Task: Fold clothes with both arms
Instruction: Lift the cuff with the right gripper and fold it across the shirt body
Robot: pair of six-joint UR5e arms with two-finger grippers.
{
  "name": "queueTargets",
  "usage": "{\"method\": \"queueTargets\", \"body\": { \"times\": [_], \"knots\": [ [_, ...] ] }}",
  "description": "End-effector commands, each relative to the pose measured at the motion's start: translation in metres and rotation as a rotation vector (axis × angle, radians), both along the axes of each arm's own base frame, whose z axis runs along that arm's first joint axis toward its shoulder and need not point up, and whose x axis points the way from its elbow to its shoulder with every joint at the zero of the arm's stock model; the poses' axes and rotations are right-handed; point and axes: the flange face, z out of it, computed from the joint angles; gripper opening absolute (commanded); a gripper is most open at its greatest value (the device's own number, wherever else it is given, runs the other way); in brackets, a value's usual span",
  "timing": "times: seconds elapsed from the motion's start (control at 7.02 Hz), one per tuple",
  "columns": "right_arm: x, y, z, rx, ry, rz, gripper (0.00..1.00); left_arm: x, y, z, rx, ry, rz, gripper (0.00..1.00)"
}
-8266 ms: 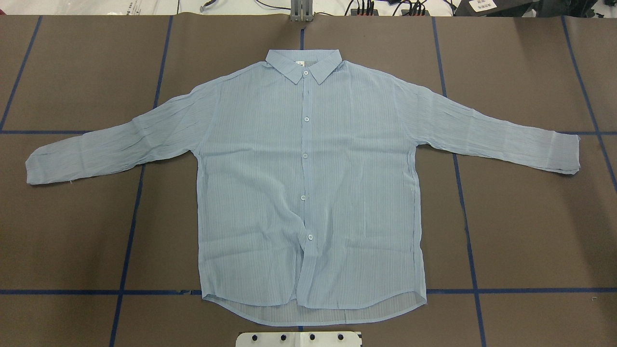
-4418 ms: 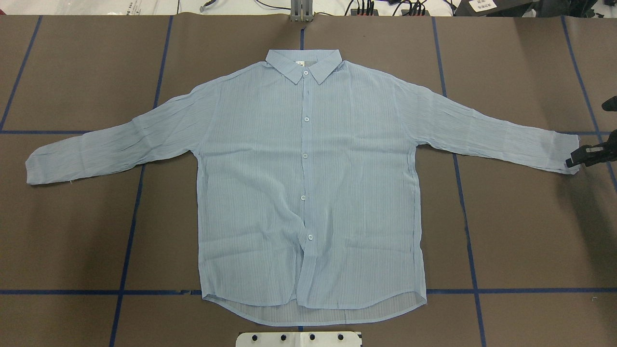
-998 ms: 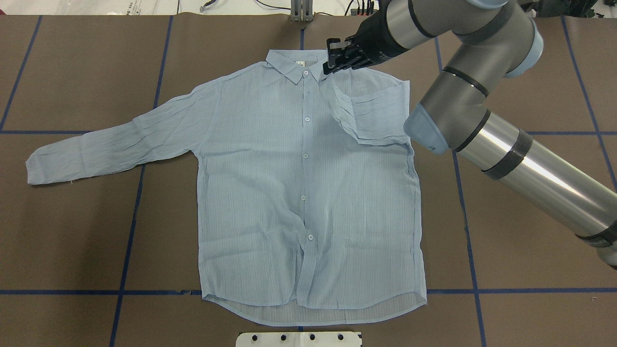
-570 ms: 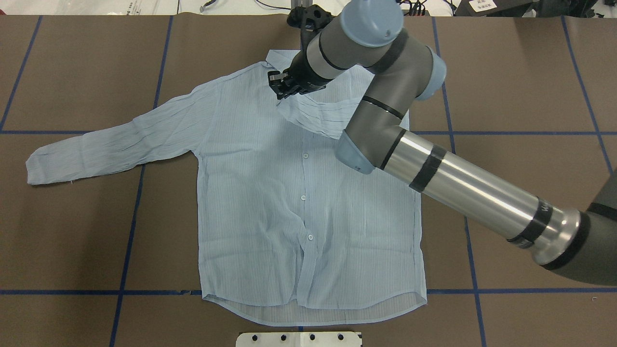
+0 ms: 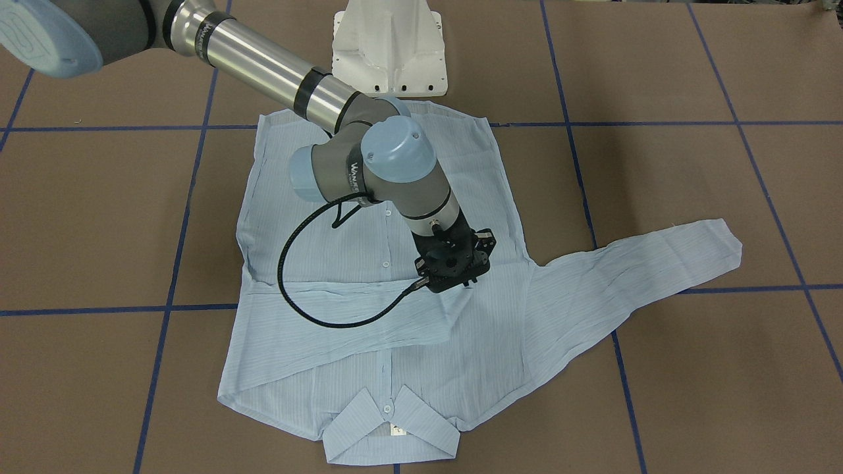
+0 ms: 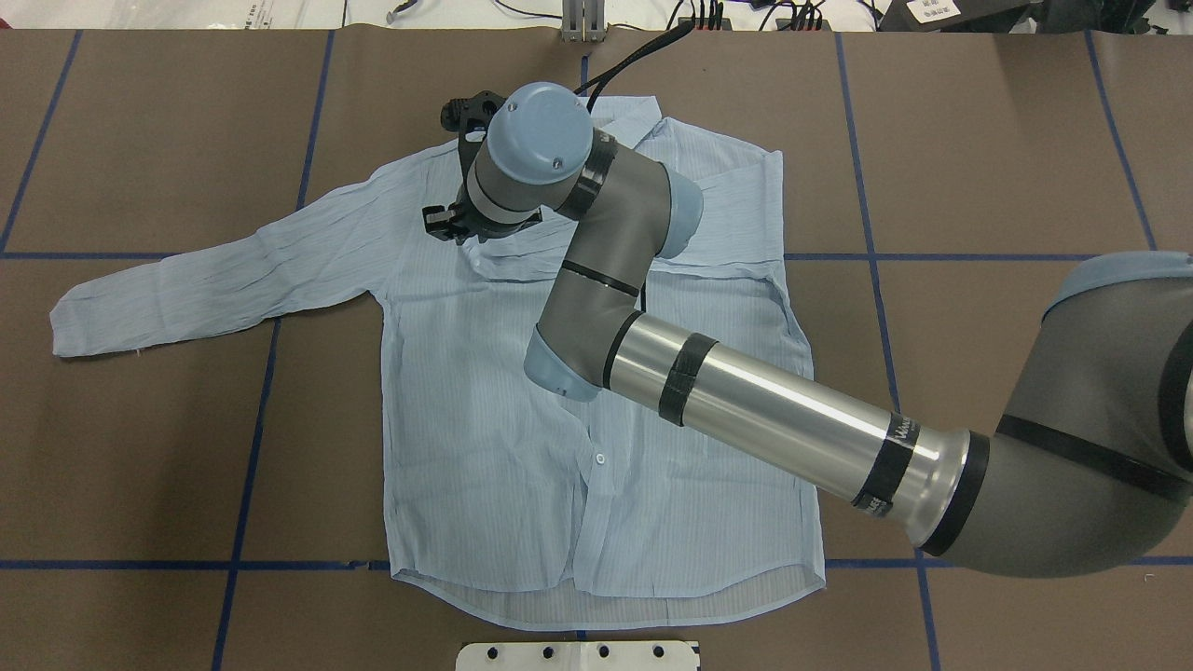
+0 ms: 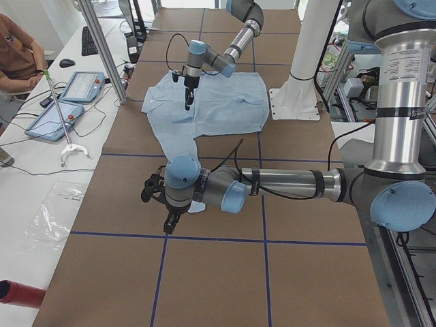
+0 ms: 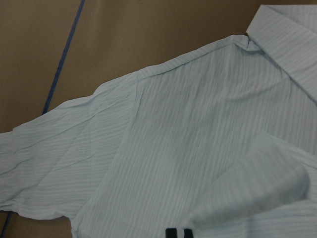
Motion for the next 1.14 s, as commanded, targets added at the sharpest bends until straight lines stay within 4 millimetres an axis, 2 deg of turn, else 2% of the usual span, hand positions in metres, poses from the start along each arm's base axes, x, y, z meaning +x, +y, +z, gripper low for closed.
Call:
{"method": "queueTargets", "body": {
  "times": [0.0, 0.14, 0.29, 0.43, 0.57, 0.71, 0.86, 1.0],
  "knots": [
    [-0.008, 0.008, -0.001, 0.004, 0.003, 0.012, 1.00, 0.000, -0.001, -0.007, -0.006, 0.006, -0.017, 0.99],
    [-0.004, 0.009, -0.007, -0.042, -0.017, 0.037, 1.00, 0.001, -0.005, -0.016, -0.042, 0.020, -0.065, 0.99],
    [0.017, 0.011, -0.017, -0.102, 0.017, 0.064, 1.00, 0.002, -0.004, -0.021, -0.055, 0.035, -0.111, 0.99],
    [0.045, 0.007, -0.035, -0.138, 0.094, 0.073, 1.00, 0.007, 0.009, -0.010, -0.072, 0.052, -0.147, 0.99],
    [0.072, -0.001, -0.036, -0.153, 0.156, 0.039, 1.00, 0.019, 0.030, 0.001, -0.077, 0.079, -0.179, 0.99],
    [0.110, -0.010, -0.013, -0.155, 0.203, 0.020, 1.00, 0.041, 0.049, 0.010, -0.084, 0.098, -0.218, 0.99],
    [0.159, -0.012, 0.024, -0.149, 0.226, -0.006, 1.00, 0.071, 0.066, 0.015, -0.082, 0.115, -0.253, 0.99],
    [0.204, -0.002, 0.060, -0.147, 0.248, -0.030, 1.00, 0.097, 0.078, 0.017, -0.092, 0.130, -0.272, 0.99]
  ]
}}
